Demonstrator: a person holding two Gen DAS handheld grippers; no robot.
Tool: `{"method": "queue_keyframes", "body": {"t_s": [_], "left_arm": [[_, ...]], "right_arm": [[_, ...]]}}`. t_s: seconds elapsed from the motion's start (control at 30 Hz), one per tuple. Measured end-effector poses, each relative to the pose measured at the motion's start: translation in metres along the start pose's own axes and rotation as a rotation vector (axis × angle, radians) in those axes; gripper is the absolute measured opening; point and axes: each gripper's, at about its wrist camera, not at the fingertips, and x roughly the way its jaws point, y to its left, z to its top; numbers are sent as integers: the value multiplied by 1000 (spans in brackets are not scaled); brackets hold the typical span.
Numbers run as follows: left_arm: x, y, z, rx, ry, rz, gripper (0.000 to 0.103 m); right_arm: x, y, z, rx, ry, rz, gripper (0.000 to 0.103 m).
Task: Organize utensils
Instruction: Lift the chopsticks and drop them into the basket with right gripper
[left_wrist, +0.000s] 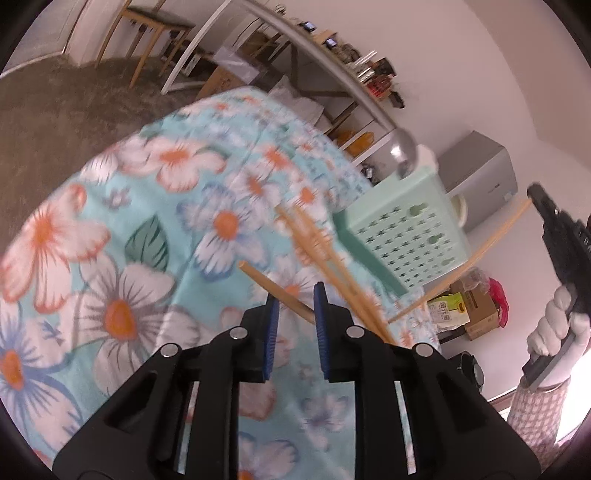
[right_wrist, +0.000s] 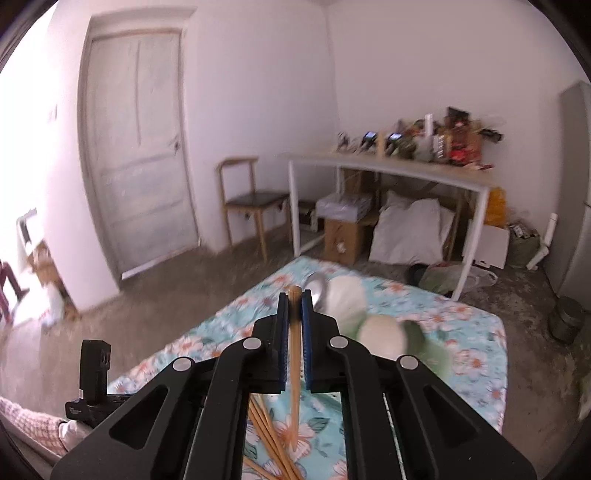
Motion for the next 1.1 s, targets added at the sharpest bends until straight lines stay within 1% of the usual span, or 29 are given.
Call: {"method": "queue_keyframes", "body": {"t_s": [0.13, 0.37, 0.47, 0.57, 0.7, 0.8, 0.87, 0.93, 1.0, 1.03, 1.1], "left_arm": [[-17, -25, 11, 54, -30, -48, 12], [-49, -82, 33, 193, -85, -153, 5], [-66, -112, 44, 291, -128, -175, 5], [-79, -135, 57, 344, -170, -201, 5], [-94, -169, 81, 424, -257, -225, 5], [-95, -193, 99, 480, -324, -217, 5], [-88, -206, 109, 505, -351, -212, 5], [-78, -216, 116, 527, -364, -202, 5], [-61, -225, 121, 562, -374, -160, 5], [-54, -229, 122, 574, -373, -140, 5], [-35, -234, 125, 579, -356, -123, 5]], "right_arm": [[-33, -18, -3, 52, -59, -25, 7], [-66, -34, -8, 99, -144, -51, 7], [-80, -39, -8, 113, -182, -52, 7], [-94, -43, -9, 121, -216, -53, 7], [-108, -47, -8, 134, -255, -53, 7], [-119, -50, -10, 144, -280, -48, 7], [-126, -52, -12, 151, -294, -45, 7], [-130, -53, -12, 153, -303, -45, 7], [-133, -57, -12, 160, -311, -42, 7], [-134, -58, -12, 161, -314, -43, 7], [-134, -59, -12, 159, -314, -49, 7]]}}
